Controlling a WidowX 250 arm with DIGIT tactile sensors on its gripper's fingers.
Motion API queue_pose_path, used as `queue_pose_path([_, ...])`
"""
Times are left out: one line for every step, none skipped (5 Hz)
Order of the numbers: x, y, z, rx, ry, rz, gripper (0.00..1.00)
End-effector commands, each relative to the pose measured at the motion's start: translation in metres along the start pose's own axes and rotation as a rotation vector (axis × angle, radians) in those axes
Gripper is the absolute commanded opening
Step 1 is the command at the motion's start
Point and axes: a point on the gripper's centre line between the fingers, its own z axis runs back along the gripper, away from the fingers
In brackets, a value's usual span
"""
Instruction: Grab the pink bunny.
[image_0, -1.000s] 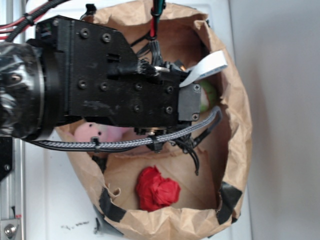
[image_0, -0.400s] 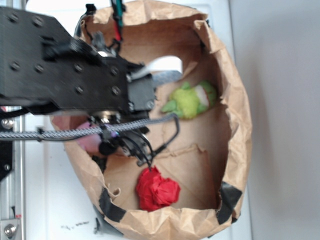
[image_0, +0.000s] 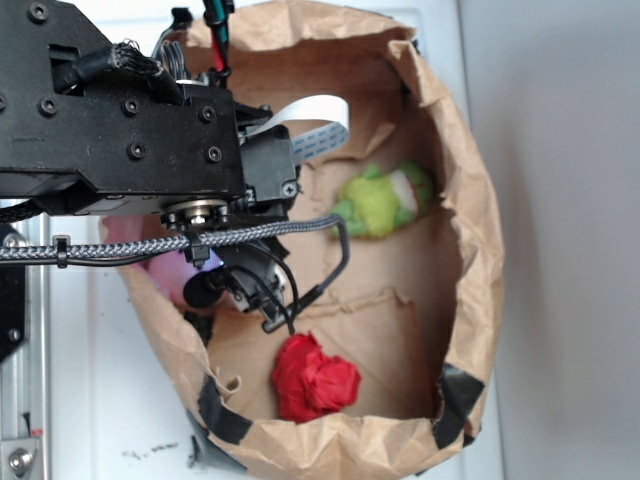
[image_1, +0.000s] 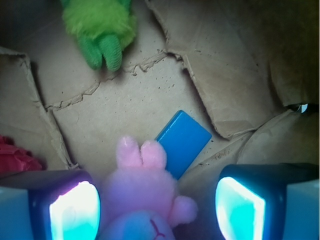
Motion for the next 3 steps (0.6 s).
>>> queue_pose_path([-0.014, -0.010, 0.007, -0.030, -0.029, -0.048, 1.00])
queue_pose_path([-0.022, -0.022, 0.003, -0.062, 0.005, -0.057, 1.00])
queue_pose_path([-0.035, -0.026, -0.004, -0.066, -0.010, -0.079, 1.00])
